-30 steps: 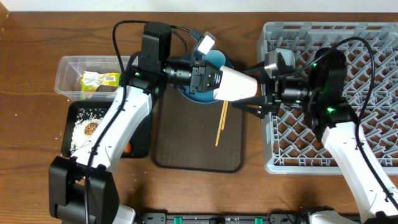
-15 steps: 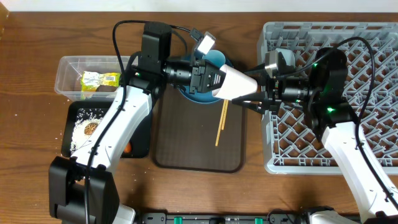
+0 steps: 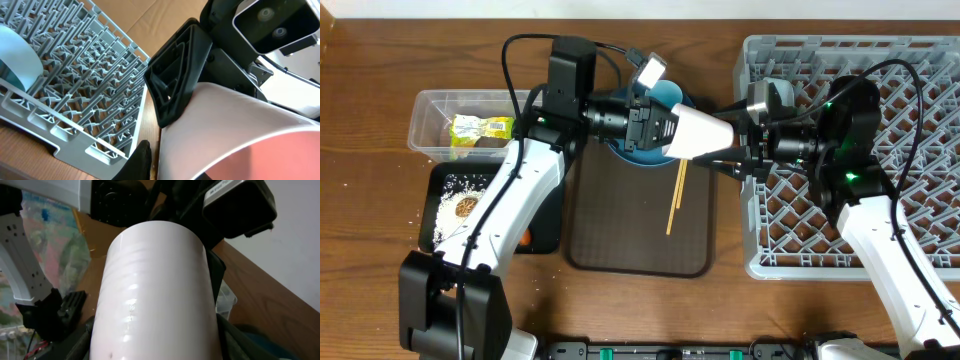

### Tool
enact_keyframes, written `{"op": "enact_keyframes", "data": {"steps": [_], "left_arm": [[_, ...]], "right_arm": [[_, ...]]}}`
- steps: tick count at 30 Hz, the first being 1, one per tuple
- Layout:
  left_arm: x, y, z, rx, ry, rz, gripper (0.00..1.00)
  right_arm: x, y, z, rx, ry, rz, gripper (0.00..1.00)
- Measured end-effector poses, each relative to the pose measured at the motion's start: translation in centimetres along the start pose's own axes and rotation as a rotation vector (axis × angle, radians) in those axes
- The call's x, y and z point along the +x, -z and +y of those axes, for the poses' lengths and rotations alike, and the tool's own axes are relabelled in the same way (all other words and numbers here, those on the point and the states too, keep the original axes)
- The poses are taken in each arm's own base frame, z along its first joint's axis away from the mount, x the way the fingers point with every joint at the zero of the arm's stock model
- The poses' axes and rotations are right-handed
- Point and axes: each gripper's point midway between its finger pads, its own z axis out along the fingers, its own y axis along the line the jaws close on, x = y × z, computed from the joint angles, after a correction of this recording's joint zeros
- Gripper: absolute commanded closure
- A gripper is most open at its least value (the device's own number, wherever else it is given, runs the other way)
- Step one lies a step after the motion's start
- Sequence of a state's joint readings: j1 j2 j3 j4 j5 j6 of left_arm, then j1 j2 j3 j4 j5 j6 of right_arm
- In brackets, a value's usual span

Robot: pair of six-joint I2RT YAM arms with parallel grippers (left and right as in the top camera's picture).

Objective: Sort waste into correct bins and load items into the dishwasher rack
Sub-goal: 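Grasp the pink cup's base with the right gripper for handover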

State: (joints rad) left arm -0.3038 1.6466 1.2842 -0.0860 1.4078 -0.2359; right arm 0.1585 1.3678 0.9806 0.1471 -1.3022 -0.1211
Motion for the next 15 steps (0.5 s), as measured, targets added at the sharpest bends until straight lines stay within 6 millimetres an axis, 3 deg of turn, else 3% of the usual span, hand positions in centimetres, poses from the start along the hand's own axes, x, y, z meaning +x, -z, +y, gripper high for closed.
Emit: {"op": "enact_keyframes", "data": {"steps": [15], "left_arm": [[0.27, 0.00, 0.25, -0.010, 0.028, 0.003, 0.83]], "right_arm": [[-0.18, 0.00, -0.02, 0.000, 0.014, -0.004, 0.73]]}}
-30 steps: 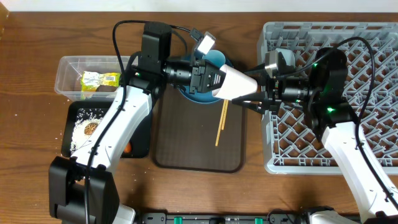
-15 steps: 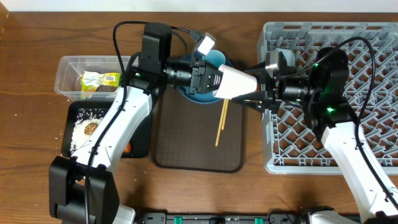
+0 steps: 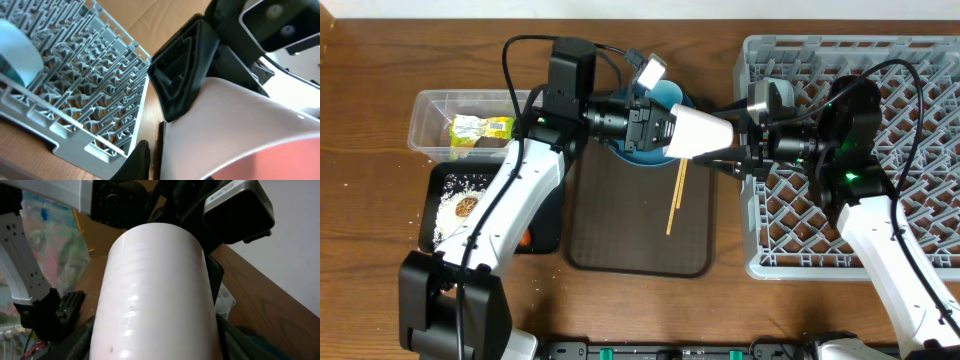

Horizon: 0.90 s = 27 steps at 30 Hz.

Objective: Sort waste into correct bins and load items into the dishwasher rack
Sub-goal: 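Grasp the pink cup's base with the right gripper for handover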

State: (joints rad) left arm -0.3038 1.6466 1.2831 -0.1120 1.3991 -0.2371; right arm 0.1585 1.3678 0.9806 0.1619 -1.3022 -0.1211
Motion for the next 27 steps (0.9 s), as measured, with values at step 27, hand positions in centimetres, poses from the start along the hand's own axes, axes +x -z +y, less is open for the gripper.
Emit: {"op": "enact_keyframes", "data": {"steps": [27], "left_arm": [[-1.2, 2.6, 4.3, -0.229, 0.045, -0.088, 0.64]], "right_arm": [[-1.2, 1.8, -2.2, 0.078, -0.063, -0.046, 0.78]]}}
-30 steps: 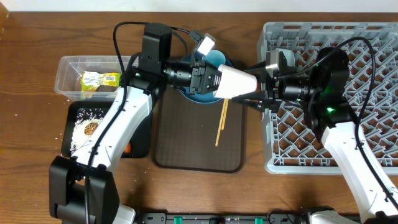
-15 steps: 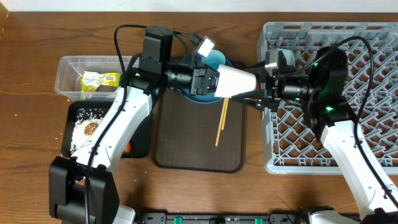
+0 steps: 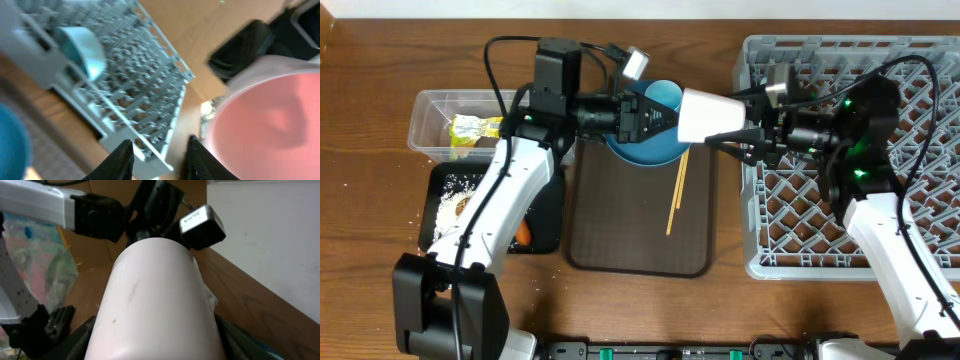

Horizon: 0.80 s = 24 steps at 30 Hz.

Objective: Sort waste into correct bins and load items into the dishwasher rack
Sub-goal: 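Grasp the pink cup's base with the right gripper for handover, then release the cup from the left gripper and carry it right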

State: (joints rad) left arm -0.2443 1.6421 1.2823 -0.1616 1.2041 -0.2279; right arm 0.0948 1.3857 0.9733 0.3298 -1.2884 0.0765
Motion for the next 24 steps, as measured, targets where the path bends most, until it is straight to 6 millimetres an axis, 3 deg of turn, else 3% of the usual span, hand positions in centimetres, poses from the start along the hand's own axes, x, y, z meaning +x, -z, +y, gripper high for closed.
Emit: {"op": "enact_keyframes", "data": {"steps": [6, 13, 20, 24], "left_arm": [[-0.2, 0.3, 1.9, -0.096, 0.019, -0.025, 0.64], [0.1, 0.5, 3.4, -0.178, 0.054, -0.029, 0.64], [0.6, 0.8, 4.7, -0.250, 0.093, -0.024, 0.64], [0.7, 0.8, 4.9, -0.261, 0.098, -0.024, 0.64]], "right_arm": [[0.0, 0.3, 0.0, -0.004, -0.054, -0.001, 0.81], [-0.3, 2.7, -1.8, 0.069, -0.138, -0.018, 0.88], [-0.5, 7.5, -5.0, 0.221, -0.259, -0.062, 0.92], [-0.3, 11.8, -7.9, 0.394, -0.350, -0.115, 0.93]]}}
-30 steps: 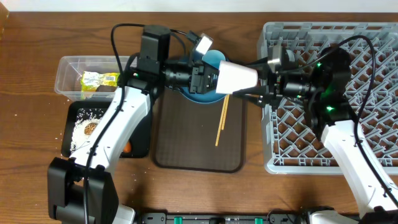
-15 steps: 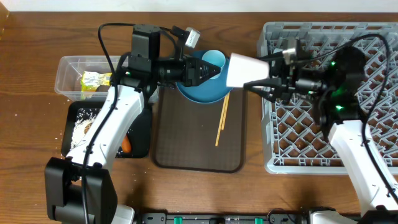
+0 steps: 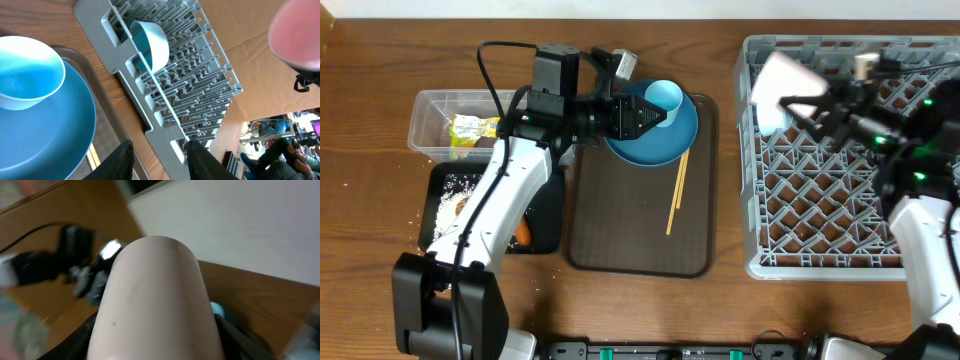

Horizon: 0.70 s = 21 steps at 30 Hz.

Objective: Sort waste into correct bins and load items into the dishwasher rack
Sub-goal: 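Release the cup from the left gripper and carry it right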

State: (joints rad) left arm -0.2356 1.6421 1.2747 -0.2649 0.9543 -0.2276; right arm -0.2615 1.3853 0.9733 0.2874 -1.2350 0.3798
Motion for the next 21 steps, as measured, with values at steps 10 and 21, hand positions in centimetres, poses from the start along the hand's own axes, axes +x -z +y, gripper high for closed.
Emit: {"op": "enact_keyframes", "data": {"steps": [10, 21], "left_arm": [[0.7, 0.0, 1.3, -0.071, 0.041, 0.015, 0.64], [0.5, 0.2, 2.4, -0.134, 0.045, 0.002, 0.64]], "right_arm": [[0.4, 6.4, -9.7, 0.491, -0.243, -0.113, 0.99], [3.9, 11.2, -14.6, 0.922, -0.355, -0.034, 0.99]]}}
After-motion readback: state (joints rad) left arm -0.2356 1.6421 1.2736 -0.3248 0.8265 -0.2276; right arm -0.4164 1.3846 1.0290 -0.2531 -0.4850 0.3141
